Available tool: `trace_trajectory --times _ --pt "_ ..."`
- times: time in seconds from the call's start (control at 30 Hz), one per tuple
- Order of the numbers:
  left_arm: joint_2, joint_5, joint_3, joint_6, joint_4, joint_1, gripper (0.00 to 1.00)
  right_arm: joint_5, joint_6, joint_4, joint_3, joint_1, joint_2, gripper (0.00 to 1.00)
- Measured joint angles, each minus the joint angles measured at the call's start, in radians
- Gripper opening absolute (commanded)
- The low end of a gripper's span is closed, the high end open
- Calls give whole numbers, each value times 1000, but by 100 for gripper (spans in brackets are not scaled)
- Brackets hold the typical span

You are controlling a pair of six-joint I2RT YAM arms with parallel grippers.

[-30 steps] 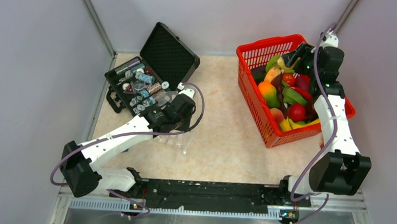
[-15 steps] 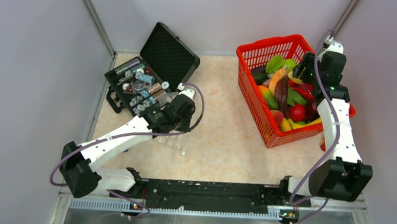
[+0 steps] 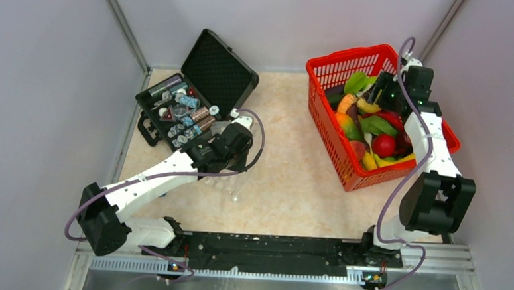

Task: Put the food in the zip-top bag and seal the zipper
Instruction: Place the fake fruit in the zipper food storage bag.

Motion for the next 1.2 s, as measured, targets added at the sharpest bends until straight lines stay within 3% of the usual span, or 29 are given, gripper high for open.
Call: trace_trajectory --times 0.1,0.23,0.37,0.57,0.77,1.0,1.13,1.2 --pt "0 0 0 0 1 0 0 98 36 88 -82 0 -40 35" --pt "0 -1 -2 0 1 0 0 301 85 315 -316 2 -221 33" --pt "-1 -3 -3 0 1 0 0 457 37 473 -347 35 -280 33" --pt "-3 -4 -6 0 1 0 0 585 -262 811 -463 222 -307 31" --pt "-8 -4 -18 0 1 0 0 631 -544 1009 -531 249 -331 31" --pt "-9 -4 -21 0 4 0 0 684 -770 1036 -488 249 -303 31" --pt "-11 -5 -24 0 7 0 0 671 -740 999 -484 249 -309 31" --pt "-13 -6 -24 0 7 0 0 640 -652 892 -450 249 -322 30"
